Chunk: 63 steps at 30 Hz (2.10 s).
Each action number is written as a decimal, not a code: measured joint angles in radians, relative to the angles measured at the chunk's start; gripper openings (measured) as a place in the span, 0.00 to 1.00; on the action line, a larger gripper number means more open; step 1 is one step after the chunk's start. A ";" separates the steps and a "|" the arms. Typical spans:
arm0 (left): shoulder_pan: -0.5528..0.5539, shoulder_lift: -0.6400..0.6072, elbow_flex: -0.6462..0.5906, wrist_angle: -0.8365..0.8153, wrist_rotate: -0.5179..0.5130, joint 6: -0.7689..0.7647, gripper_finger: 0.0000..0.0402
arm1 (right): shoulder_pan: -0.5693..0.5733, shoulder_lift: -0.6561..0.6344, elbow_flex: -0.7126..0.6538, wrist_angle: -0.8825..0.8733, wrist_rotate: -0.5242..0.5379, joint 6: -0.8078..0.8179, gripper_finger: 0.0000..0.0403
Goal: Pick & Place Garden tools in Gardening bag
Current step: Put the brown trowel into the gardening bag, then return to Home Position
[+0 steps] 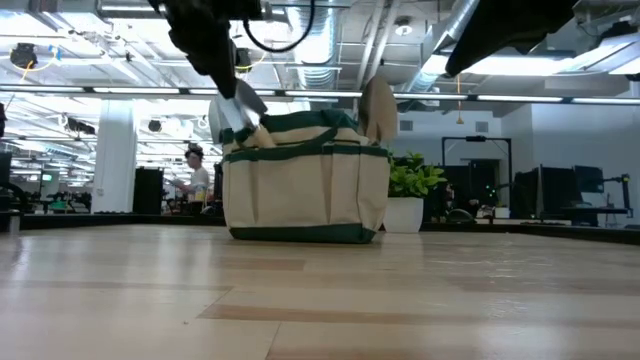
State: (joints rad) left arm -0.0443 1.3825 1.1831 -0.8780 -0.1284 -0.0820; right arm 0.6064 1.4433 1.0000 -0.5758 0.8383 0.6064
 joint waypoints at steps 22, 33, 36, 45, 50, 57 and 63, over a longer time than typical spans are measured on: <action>0.006 0.063 0.000 0.124 0.012 0.022 0.06 | 0.000 0.000 0.000 0.000 0.000 -0.003 0.00; 0.006 0.013 -0.001 0.133 0.003 0.044 0.31 | 0.000 0.000 0.000 0.001 -0.001 -0.003 0.00; 0.007 -0.061 -0.002 0.137 0.003 0.051 0.36 | 0.000 0.000 0.000 0.003 -0.003 -0.003 0.00; 0.037 -0.332 -0.001 0.219 0.001 0.019 0.35 | 0.000 0.000 0.001 0.013 -0.002 -0.029 0.00; -0.008 -0.450 -0.001 0.308 0.030 0.088 0.18 | 0.000 -0.002 0.002 0.078 -0.006 -0.120 0.00; -0.045 -0.565 -0.099 0.369 0.100 0.143 0.02 | -0.032 -0.081 0.001 0.091 -0.088 -0.228 0.00; -0.107 -0.669 -0.288 0.522 0.023 0.206 0.00 | -0.069 -0.213 -0.014 0.110 -0.163 -0.353 0.00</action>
State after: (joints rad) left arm -0.1509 0.7131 0.8956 -0.3558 -0.1049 0.1244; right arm 0.5369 1.2303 0.9862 -0.4660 0.6749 0.2534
